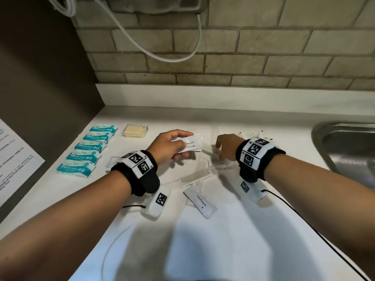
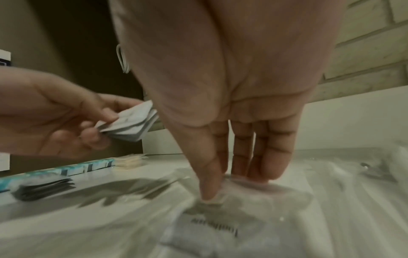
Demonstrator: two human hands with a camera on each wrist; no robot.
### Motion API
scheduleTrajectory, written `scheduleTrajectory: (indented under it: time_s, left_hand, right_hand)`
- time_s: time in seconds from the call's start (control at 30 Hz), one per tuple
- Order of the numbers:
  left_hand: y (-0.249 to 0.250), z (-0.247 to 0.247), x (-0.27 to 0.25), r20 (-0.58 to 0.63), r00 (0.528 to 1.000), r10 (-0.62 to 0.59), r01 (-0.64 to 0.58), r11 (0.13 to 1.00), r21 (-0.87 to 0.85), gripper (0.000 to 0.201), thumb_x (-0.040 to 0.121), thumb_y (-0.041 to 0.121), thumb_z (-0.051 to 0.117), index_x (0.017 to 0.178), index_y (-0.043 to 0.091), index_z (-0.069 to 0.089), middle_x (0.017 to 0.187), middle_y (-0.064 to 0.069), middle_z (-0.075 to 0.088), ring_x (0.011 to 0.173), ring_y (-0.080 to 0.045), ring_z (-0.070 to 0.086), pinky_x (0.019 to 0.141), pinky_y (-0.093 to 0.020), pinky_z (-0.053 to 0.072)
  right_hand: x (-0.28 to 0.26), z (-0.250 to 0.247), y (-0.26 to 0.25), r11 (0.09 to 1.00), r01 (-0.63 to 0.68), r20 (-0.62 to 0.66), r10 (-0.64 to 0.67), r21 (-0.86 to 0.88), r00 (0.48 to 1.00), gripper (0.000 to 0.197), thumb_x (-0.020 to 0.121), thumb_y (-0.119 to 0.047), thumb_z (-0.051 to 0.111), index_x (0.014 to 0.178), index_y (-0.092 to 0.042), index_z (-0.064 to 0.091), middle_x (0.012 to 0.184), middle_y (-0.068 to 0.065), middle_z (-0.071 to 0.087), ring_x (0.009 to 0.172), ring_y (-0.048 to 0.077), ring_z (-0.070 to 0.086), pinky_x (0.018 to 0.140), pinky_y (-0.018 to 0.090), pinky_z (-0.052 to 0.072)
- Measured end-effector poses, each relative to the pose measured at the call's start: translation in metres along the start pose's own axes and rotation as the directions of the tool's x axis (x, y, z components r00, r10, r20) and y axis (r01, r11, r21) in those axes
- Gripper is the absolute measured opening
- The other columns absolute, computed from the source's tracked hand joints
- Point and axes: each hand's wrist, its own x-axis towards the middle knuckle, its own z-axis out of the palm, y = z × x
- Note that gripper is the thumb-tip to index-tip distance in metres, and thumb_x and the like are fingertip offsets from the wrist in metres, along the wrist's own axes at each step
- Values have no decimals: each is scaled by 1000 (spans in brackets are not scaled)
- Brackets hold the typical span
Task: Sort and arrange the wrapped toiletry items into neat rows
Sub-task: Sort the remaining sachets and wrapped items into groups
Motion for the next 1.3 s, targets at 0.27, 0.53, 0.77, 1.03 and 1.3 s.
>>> scheduleTrajectory:
  time_s: [0.27, 0.53, 0.77, 1.03, 1.3]
  left_hand:
    - [1, -6, -4, 19, 1000, -21, 21, 1000, 18, 37, 93, -2, 50, 123, 15, 65, 101, -14, 68, 68, -19, 67, 41, -13, 43]
    - [-6, -4, -7, 63, 996, -57, 54, 997, 46, 39, 92, -2, 47, 120, 15, 67, 64, 3, 61, 64, -20, 66, 41, -14, 42]
    - [0, -5, -19, 25, 1000, -19, 17, 997, 77, 37, 92, 0, 47, 117, 20, 66, 74, 2, 64, 68, -13, 65, 43, -14, 41]
    - [-1, -10, -29, -9, 1000, -17, 17, 998, 60, 39, 90, 2, 48, 102, 32, 69, 88, 0, 69, 69, -12, 68, 56, -22, 41]
    - [0, -18, -48, -57, 998, -1, 2, 1000, 14, 35, 92, 4, 50, 104, 32, 69, 81, -6, 57, 66, -10, 67, 55, -20, 38]
  right_hand:
    - [12, 3, 11, 996, 60, -145, -50, 68, 988, 31, 82, -6, 66, 112, -15, 62, 118, 8, 56, 105, 27, 58, 82, 31, 47]
    - [-13, 16, 6, 959, 232, 40, -228, -164, 973, 27, 91, -32, 55, 107, -10, 57, 104, 4, 63, 97, 25, 60, 80, 26, 42]
    - [-22, 18, -1, 975, 218, 0, -218, -41, 976, 20, 90, -26, 53, 100, -9, 52, 94, 10, 62, 89, 32, 61, 79, 37, 50]
    - [-36, 6, 0, 986, 142, -9, -142, 82, 990, 51, 90, -8, 55, 136, -25, 42, 117, 5, 64, 99, 23, 63, 86, 35, 55]
    - [-78, -6, -18, 831, 201, -156, -139, 519, 978, 35, 80, -3, 66, 110, -14, 52, 104, 12, 64, 78, 26, 62, 69, 40, 58]
